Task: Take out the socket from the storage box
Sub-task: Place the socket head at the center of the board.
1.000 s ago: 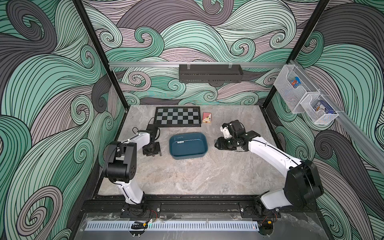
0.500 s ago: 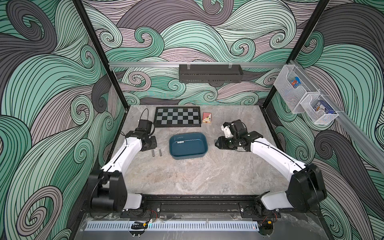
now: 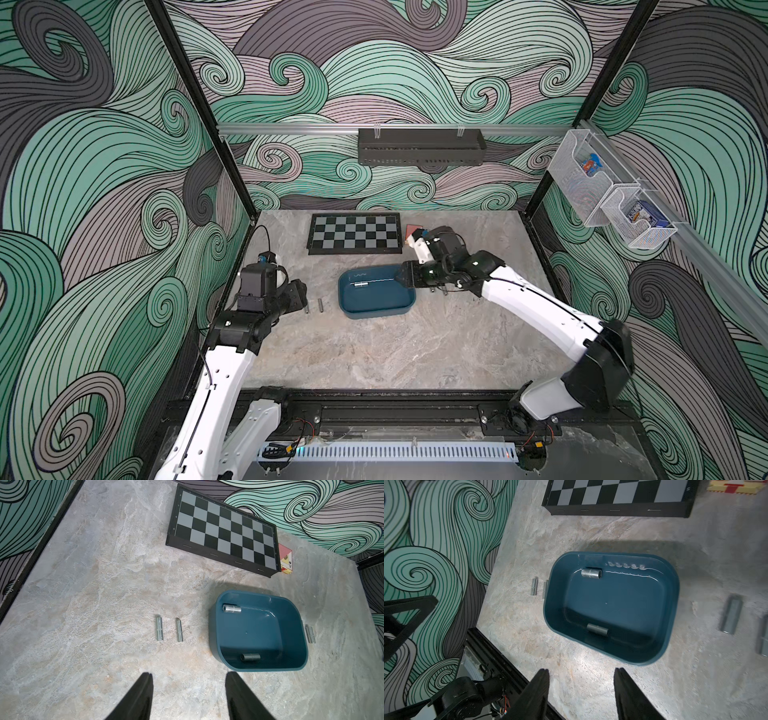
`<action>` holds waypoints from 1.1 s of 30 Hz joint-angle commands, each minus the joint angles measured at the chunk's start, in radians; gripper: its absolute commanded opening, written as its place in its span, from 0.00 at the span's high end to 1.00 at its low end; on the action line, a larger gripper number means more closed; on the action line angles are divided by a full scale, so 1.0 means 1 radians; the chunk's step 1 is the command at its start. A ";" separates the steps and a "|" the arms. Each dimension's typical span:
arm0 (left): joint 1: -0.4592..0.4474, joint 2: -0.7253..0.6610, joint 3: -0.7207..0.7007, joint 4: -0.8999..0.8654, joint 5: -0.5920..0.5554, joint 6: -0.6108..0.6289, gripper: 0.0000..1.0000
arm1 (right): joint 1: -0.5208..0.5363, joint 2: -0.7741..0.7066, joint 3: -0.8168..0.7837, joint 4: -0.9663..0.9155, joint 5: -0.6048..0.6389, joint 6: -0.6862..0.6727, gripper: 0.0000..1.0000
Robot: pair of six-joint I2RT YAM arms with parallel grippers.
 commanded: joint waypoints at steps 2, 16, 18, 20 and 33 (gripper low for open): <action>0.003 -0.034 0.009 -0.046 0.034 0.025 0.41 | 0.073 0.164 0.087 -0.016 0.118 -0.001 0.43; -0.004 -0.143 -0.083 -0.024 0.063 0.041 0.40 | 0.146 0.616 0.420 -0.055 0.323 0.016 0.21; -0.009 -0.159 -0.085 -0.022 0.058 0.043 0.40 | 0.146 0.654 0.461 -0.055 0.342 0.011 0.21; -0.013 -0.164 -0.089 -0.019 0.047 0.043 0.40 | 0.146 0.692 0.507 -0.055 0.346 0.002 0.21; -0.041 -0.177 -0.094 -0.020 0.034 0.043 0.40 | 0.161 0.851 0.710 -0.140 0.431 0.050 0.25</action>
